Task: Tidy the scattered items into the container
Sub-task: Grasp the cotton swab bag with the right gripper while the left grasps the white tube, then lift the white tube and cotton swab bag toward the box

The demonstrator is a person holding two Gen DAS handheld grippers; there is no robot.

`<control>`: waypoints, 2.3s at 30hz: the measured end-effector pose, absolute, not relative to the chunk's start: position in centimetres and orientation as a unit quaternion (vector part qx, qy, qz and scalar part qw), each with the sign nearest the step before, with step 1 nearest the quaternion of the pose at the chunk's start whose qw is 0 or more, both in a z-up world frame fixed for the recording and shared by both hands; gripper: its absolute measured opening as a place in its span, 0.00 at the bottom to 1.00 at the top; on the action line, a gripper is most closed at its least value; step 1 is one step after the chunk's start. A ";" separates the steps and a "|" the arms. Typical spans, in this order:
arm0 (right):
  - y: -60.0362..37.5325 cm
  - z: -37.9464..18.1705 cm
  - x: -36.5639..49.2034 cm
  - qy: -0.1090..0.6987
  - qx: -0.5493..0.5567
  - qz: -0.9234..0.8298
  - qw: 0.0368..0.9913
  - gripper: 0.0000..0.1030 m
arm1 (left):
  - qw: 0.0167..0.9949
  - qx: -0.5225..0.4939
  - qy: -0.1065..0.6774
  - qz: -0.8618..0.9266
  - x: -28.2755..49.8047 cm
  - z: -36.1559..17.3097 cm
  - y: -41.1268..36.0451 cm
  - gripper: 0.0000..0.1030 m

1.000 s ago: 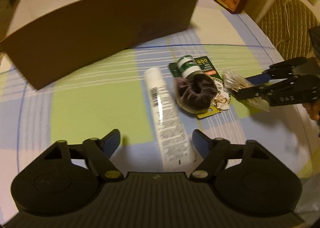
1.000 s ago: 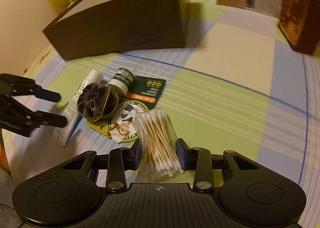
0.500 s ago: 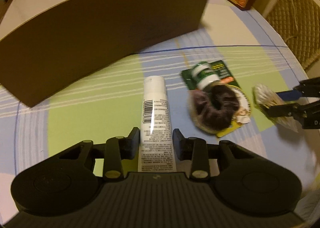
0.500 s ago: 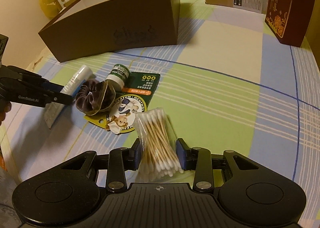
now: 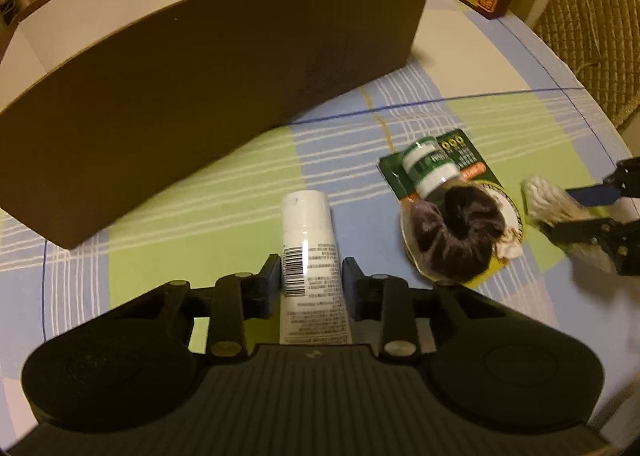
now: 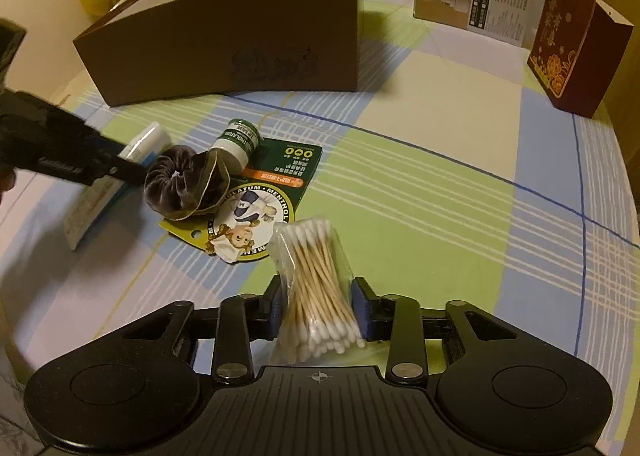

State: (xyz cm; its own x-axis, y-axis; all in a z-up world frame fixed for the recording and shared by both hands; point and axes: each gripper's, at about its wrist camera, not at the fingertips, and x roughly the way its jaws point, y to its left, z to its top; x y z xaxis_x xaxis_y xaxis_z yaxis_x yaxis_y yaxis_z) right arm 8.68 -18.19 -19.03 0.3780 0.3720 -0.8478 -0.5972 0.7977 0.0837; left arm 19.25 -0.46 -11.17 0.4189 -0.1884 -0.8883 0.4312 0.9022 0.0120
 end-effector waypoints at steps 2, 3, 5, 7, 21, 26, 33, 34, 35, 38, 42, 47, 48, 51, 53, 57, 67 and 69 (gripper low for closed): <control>-18.0 -18.8 8.7 0.480 -0.119 0.294 0.818 0.31 | 0.832 0.110 0.511 -0.187 18.7 -11.0 0.0 0.26; -17.9 -18.6 8.8 0.482 -0.116 0.295 0.817 0.31 | 0.831 0.106 0.513 -0.188 18.4 -10.9 0.2 0.26; -17.9 -18.0 8.8 0.485 -0.106 0.298 0.815 0.31 | 0.831 0.098 0.515 -0.187 17.6 -10.6 0.8 0.26; -17.7 -17.4 8.9 0.486 -0.091 0.302 0.815 0.31 | 0.833 0.094 0.513 -0.186 16.8 -10.0 1.3 0.26; -15.2 -13.8 9.3 0.472 -0.049 0.333 0.815 0.31 | 0.866 0.077 0.467 -0.162 15.3 -3.6 4.2 0.26; -14.5 -13.5 9.5 0.472 -0.050 0.337 0.813 0.31 | 0.869 0.076 0.463 -0.157 15.2 -2.7 4.7 0.26; -13.2 -12.2 10.6 0.462 -0.023 0.357 0.812 0.31 | 0.877 0.077 0.445 -0.164 15.7 -1.0 5.3 0.26; -12.9 -11.9 10.8 0.460 -0.019 0.360 0.812 0.31 | 0.879 0.077 0.441 -0.166 15.9 -0.7 5.4 0.26; -12.6 -11.6 11.1 0.458 -0.016 0.363 0.811 0.31 | 0.880 0.077 0.437 -0.169 16.0 -0.4 5.4 0.26; -11.7 -10.7 12.1 0.450 -0.009 0.369 0.813 0.31 | 0.883 0.076 0.427 -0.177 16.7 0.5 5.7 0.26; -10.1 -9.2 13.8 0.435 -0.010 0.374 0.819 0.31 | 0.887 0.072 0.414 -0.190 17.9 1.9 6.1 0.26; -8.1 -7.0 16.0 0.407 -0.014 0.378 0.832 0.31 | 0.893 0.075 0.394 -0.202 20.2 4.0 6.8 0.26; -7.7 -6.6 16.5 0.400 -0.014 0.378 0.835 0.31 | 0.895 0.077 0.390 -0.203 20.7 4.4 6.9 0.26; -6.6 -5.6 18.0 0.386 -0.017 0.377 0.842 0.31 | 0.901 0.086 0.373 -0.205 22.4 5.8 7.1 0.26; -5.9 -5.1 19.2 0.379 -0.019 0.372 0.847 0.31 | 0.905 0.089 0.363 -0.205 23.6 6.6 7.2 0.26; -4.7 -4.6 21.4 0.374 -0.024 0.363 0.853 0.31 | 0.910 0.099 0.346 -0.205 26.2 7.7 7.1 0.26; -2.9 -6.1 25.2 0.388 -0.049 0.341 0.855 0.31 | 0.907 0.102 0.356 -0.200 31.9 6.5 6.8 0.26; -2.6 -6.6 25.7 0.391 -0.054 0.337 0.854 0.31 | 0.907 0.098 0.361 -0.196 32.5 6.3 7.3 0.26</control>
